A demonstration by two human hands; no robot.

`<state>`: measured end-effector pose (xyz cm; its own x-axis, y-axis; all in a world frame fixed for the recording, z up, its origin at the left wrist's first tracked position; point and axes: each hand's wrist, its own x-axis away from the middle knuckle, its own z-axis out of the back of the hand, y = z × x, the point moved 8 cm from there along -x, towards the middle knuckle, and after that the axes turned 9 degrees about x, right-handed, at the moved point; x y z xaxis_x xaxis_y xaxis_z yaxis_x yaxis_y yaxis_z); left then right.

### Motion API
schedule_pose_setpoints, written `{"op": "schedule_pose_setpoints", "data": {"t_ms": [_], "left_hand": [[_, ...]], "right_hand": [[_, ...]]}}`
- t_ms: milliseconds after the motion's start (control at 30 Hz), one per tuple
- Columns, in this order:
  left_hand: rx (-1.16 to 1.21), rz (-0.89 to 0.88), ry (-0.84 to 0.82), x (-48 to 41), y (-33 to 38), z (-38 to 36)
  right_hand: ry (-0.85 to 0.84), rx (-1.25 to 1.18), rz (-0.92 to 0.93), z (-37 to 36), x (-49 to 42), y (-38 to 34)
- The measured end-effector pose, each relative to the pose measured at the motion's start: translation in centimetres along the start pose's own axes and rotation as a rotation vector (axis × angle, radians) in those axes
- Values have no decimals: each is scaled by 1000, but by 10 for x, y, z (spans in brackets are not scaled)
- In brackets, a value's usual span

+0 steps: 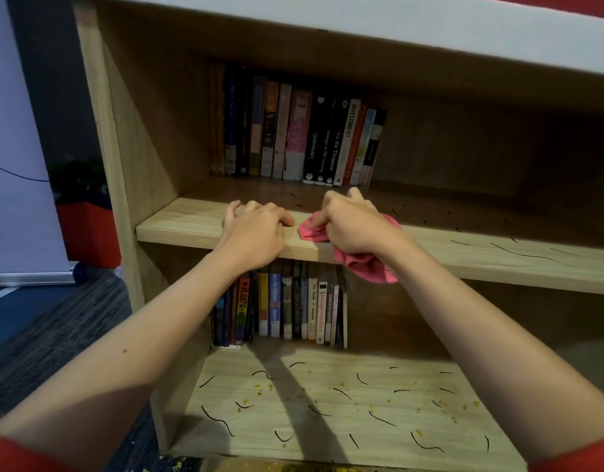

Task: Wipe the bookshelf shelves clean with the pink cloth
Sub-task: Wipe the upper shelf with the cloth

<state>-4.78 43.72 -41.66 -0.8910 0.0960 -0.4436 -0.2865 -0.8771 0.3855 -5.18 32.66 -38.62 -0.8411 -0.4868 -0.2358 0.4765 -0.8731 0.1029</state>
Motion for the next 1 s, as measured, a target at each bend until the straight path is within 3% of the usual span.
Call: {"op": "schedule_pose_setpoints", "data": {"t_ms": [133, 1000], "left_hand": [[-17, 7, -17, 1, -1, -1], [-5, -13, 40, 5, -1, 1]], "right_hand": [[-22, -97, -35, -2, 5, 11], [-71, 0, -13, -2, -7, 6]]}}
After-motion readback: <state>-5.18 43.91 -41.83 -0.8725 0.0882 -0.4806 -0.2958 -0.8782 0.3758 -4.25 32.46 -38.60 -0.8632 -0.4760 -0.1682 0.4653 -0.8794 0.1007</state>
